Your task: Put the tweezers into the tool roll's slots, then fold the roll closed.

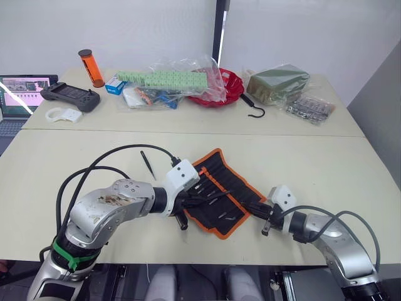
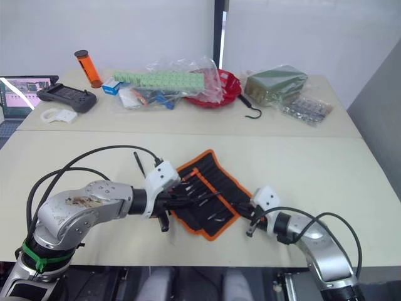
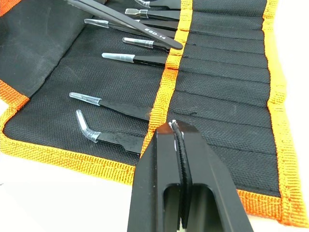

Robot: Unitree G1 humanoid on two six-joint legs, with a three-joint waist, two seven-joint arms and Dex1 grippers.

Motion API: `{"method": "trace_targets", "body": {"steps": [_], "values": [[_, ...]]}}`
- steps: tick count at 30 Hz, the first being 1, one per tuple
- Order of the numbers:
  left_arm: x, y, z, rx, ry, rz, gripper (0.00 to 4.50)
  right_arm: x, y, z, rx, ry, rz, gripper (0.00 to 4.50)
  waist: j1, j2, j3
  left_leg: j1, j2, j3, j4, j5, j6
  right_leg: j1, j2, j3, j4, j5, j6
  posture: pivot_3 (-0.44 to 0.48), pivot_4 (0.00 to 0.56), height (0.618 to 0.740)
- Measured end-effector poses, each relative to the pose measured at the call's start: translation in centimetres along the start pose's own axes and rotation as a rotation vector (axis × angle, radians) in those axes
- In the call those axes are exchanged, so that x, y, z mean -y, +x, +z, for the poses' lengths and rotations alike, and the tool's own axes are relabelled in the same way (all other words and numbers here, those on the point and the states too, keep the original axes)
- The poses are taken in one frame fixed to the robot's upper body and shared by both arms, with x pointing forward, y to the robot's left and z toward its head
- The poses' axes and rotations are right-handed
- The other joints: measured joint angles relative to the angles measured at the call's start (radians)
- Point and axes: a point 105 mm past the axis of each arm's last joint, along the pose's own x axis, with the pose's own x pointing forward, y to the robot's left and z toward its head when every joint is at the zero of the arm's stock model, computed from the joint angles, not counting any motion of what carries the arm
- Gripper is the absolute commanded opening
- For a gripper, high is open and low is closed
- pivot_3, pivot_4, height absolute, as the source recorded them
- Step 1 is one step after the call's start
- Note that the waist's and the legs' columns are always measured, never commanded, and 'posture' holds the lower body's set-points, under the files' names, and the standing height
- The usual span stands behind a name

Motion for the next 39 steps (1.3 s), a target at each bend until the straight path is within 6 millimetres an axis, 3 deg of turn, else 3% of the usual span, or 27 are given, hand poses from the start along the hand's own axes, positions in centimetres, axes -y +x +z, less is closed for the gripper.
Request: {"method": "trace_targets", "body": {"steps": [8,16,29,39], "values": [[-0.1,-0.2,-1.8,-0.055,0.000,0.045,0.02,-0.2,0.4,0.0,-0.002,0.005,0.008,0.00,-0.005,0.000,0.000,0.001,0.000,0.000,0.000,0.000,0.000,0.000,0.001,0.001,0.001,0.000,0.000,0.000,0.150,0.740],[0.5,0.1,-2.3,-0.080,0.028,0.054,0.02,-0.1,0.3,-0.1,-0.009,0.004,0.008,0.00,-0.003,0.000,0.000,0.001,0.000,0.000,0.001,0.000,0.000,0.001,0.001,0.000,0.001,0.000,0.000,0.000,0.150,0.740],[0.2,1.9,-1.5,-0.039,0.001,0.097,0.02,-0.1,0.3,-0.2,-0.016,0.007,0.008,0.00,0.000,0.000,0.000,0.001,0.000,0.000,0.002,0.000,0.000,0.001,0.000,0.000,0.002,0.000,0.000,0.000,0.150,0.740],[0.4,4.9,-1.0,0.035,-0.017,0.149,0.02,-0.1,0.3,-0.1,-0.025,-0.003,0.015,0.00,0.001,0.000,0.000,0.001,0.000,0.000,0.004,0.000,0.000,0.002,0.000,0.001,0.002,0.001,0.000,0.000,0.150,0.740]]}}
